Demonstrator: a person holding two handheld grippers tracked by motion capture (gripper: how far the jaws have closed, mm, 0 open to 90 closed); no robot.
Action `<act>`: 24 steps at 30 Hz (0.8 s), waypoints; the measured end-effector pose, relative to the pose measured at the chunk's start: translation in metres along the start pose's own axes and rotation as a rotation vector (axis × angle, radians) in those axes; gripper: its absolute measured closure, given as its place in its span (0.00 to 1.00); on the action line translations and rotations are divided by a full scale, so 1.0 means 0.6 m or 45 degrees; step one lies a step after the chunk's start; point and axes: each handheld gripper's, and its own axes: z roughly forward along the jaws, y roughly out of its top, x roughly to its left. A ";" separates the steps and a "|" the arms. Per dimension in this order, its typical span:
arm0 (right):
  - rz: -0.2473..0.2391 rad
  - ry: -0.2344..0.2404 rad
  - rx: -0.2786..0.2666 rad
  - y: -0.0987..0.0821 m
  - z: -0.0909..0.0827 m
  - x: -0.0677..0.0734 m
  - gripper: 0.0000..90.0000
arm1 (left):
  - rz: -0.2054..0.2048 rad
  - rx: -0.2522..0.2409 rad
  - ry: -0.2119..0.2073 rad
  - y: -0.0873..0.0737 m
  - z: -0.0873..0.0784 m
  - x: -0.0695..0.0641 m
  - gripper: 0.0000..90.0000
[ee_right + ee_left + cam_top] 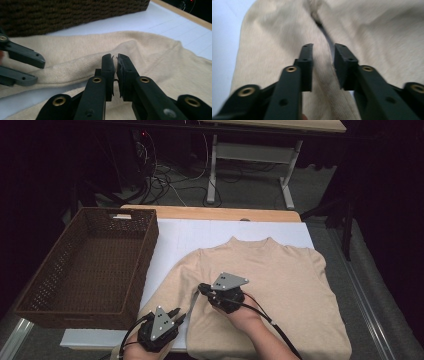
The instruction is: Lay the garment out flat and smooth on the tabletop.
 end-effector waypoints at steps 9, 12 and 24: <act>-0.058 -0.040 0.212 -0.025 0.070 0.001 0.80 | -0.001 0.113 -0.033 -0.004 0.023 -0.001 0.74; -0.117 -0.079 0.226 -0.025 0.074 0.004 0.92 | 0.000 0.138 -0.036 -0.008 0.026 0.001 0.74; 0.000 -0.008 -0.001 0.005 0.002 0.000 0.94 | 0.043 0.176 0.000 -0.013 0.028 -0.008 0.50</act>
